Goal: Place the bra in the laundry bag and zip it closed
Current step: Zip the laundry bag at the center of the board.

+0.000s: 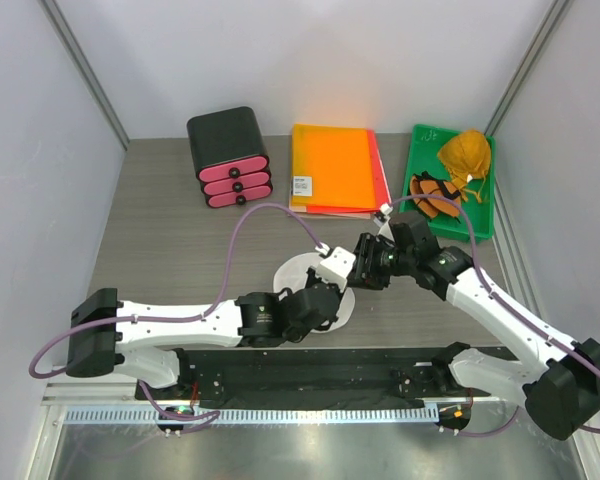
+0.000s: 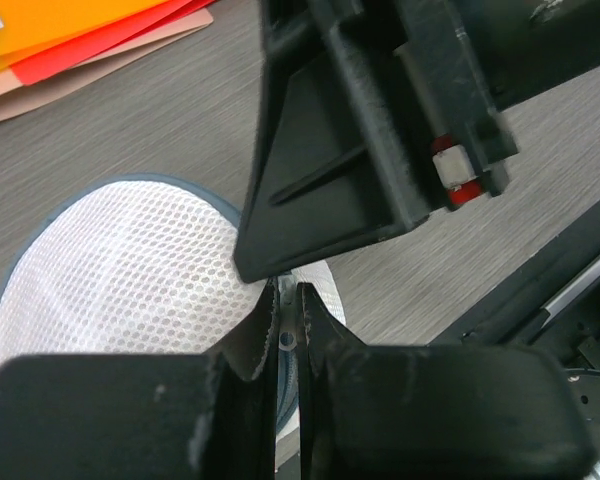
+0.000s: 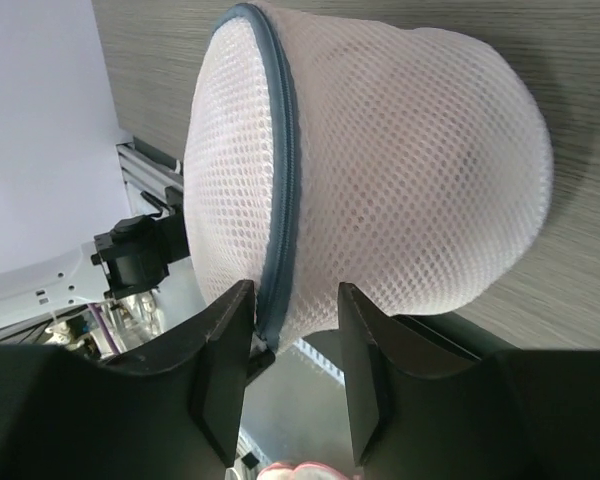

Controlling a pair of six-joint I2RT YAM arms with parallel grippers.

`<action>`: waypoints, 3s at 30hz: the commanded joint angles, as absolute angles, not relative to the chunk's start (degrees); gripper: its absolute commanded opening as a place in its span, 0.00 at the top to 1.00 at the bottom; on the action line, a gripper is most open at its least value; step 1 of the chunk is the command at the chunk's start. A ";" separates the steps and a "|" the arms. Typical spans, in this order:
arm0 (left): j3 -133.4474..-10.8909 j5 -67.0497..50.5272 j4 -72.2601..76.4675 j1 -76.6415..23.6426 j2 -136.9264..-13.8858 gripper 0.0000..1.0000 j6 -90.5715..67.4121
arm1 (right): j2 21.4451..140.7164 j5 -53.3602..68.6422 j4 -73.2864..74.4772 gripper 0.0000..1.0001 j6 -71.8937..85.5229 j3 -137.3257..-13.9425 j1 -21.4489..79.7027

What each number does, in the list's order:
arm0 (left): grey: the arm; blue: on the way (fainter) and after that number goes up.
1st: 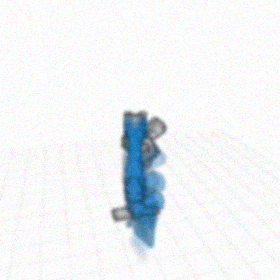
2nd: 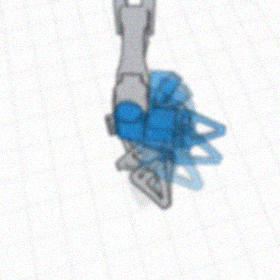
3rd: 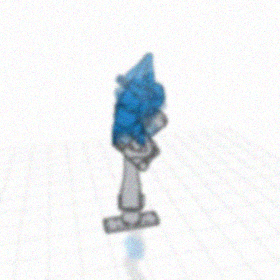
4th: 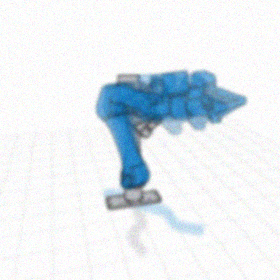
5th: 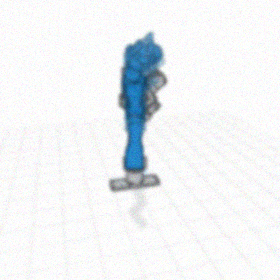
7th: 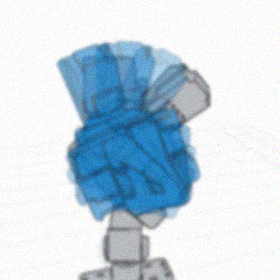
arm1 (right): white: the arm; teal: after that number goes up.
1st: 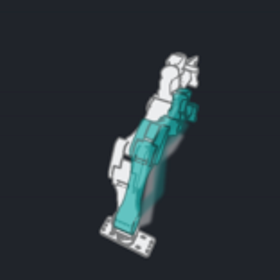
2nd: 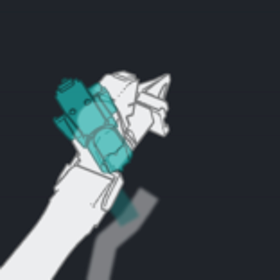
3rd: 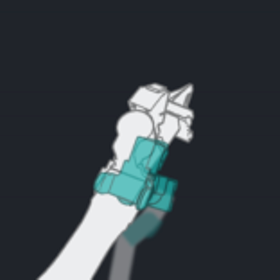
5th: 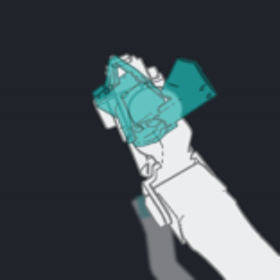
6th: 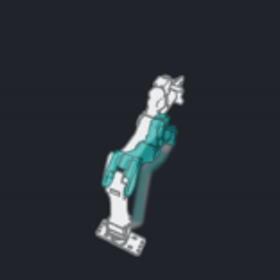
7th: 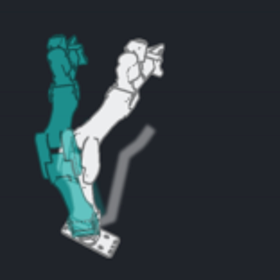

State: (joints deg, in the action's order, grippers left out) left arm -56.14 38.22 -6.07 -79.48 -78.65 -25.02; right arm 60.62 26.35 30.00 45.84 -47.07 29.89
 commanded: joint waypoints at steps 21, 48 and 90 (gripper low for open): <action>-53.53 36.12 -4.74 -80.24 -74.54 1.00 -25.66 | 66.79 25.75 15.03 0.99 55.02 -46.49 30.59; -48.33 37.70 -1.42 -81.39 -68.99 1.00 -27.17 | 82.21 31.04 32.41 0.38 29.80 -67.43 25.31; -40.78 47.10 -19.94 -80.33 -58.54 1.00 -35.68 | 75.06 51.76 13.97 0.99 44.56 -48.51 14.51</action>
State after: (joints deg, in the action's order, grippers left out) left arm -42.04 41.50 -12.40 -80.14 -61.84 -32.42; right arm 74.56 48.45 17.78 47.79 -45.43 16.97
